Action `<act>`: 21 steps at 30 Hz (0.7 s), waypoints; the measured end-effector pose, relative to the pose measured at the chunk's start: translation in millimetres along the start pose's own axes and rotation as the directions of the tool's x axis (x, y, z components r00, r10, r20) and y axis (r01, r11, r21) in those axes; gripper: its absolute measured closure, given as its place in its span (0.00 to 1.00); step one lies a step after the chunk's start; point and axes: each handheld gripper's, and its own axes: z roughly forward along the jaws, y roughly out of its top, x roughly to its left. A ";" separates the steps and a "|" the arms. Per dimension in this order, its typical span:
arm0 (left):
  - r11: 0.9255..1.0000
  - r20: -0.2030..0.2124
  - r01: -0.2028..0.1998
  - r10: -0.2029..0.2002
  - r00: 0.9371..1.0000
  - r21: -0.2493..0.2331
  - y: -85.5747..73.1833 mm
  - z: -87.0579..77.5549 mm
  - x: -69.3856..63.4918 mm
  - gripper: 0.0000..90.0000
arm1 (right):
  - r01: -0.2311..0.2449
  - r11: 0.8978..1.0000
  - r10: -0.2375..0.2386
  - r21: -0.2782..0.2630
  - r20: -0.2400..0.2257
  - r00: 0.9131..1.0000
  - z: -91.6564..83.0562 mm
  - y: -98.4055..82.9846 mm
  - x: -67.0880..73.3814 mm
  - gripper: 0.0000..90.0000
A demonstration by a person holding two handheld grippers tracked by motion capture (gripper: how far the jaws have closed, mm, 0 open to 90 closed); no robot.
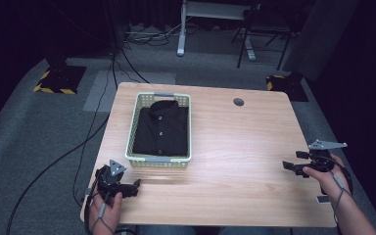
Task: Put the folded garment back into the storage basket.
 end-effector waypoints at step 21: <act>1.000 -0.001 0.000 0.000 1.000 0.000 0.0 0.0 0.0 0.00 | -0.023 0.998 0.022 0.056 0.007 1.000 19.2 -40.8 -0.3 0.15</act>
